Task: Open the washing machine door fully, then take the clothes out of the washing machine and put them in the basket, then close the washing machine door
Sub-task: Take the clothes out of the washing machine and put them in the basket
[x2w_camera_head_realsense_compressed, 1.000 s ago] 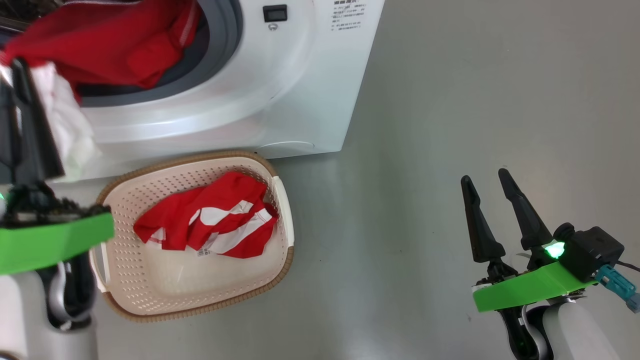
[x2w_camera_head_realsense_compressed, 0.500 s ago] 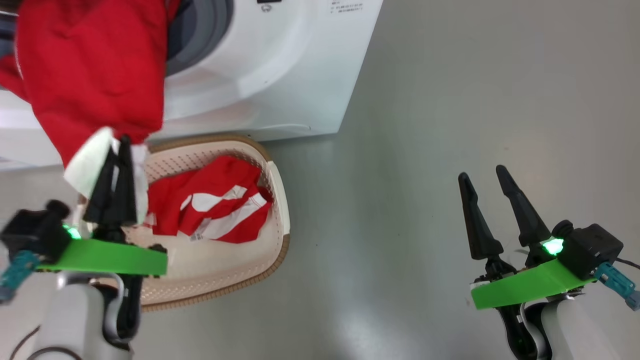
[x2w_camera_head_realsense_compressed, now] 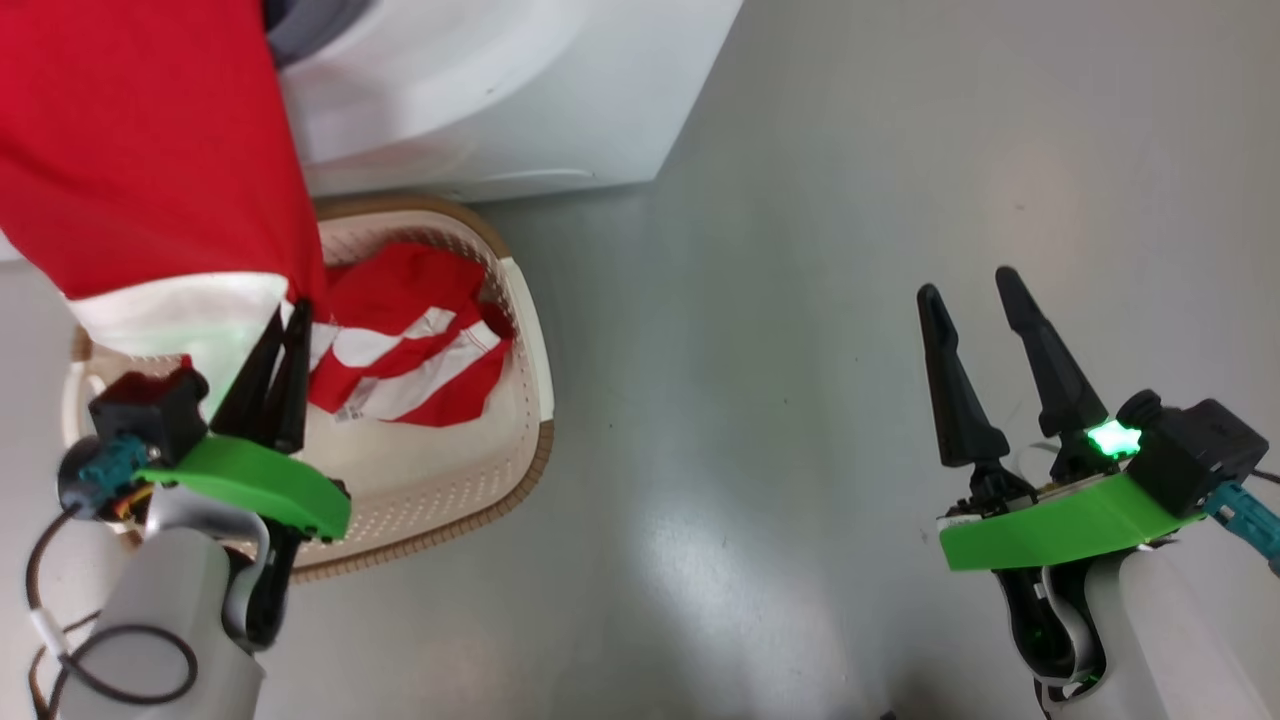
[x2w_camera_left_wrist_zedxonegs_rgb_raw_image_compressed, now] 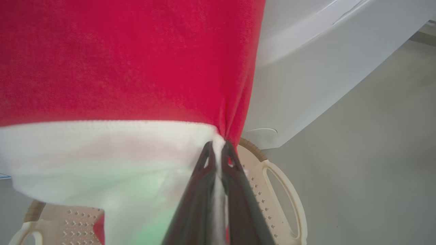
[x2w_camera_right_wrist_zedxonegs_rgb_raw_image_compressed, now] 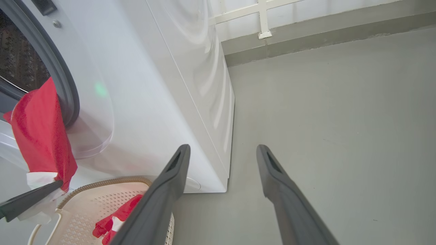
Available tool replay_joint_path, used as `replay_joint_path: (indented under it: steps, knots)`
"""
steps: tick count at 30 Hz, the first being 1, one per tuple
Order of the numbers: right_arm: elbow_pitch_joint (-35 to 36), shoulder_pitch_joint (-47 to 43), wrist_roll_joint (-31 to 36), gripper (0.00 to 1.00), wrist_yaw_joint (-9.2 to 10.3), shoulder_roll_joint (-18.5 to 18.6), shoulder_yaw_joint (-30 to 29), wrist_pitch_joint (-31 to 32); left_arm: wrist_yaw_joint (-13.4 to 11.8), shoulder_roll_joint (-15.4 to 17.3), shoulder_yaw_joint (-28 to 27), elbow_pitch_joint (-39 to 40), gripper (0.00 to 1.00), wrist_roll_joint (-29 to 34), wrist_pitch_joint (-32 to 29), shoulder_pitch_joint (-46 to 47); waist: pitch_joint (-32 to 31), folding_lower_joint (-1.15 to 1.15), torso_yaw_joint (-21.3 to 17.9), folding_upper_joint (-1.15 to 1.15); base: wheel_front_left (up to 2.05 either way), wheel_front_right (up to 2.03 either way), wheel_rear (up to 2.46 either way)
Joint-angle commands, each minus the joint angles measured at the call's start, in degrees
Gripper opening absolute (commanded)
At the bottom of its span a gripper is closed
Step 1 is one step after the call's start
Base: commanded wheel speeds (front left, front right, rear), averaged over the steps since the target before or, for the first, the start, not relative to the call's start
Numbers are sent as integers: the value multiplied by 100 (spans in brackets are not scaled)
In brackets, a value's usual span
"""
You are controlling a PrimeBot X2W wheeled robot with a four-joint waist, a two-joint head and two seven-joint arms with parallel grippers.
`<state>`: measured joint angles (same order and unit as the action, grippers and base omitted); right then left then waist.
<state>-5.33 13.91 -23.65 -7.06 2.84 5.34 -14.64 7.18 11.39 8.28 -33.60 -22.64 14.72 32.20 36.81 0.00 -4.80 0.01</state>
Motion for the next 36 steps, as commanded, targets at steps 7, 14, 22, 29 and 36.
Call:
replay_joint_path:
  steps: [7, 14, 22, 29, 36]
  knots:
    - [213, 118, -24, 100, -43, 4, 150, -36, 31, 353, 189, -535, 0, -155, 28, 404, 456, 0, -111, -1, 0, 0, 0]
    - [245, 201, -18, 100, -43, 4, 160, -36, 31, 462, 452, -1037, 0, -306, 28, 760, 626, 0, -126, -1, 0, 0, 0]
    - [253, 241, 16, 100, -43, 4, 142, -36, 31, 479, 473, -1197, 38, -394, 28, 994, 663, 0, -96, -1, 0, 0, 0]
    - [218, 236, 54, 100, -43, 4, 148, -36, 31, 411, 326, -1093, 100, -345, 28, 916, 533, 0, -42, -1, 0, 0, 0]
    - [162, 183, 107, 100, -43, 4, 151, -36, 31, 313, 85, -742, 100, -282, 28, 711, 319, 0, 28, -1, 0, 0, 0]
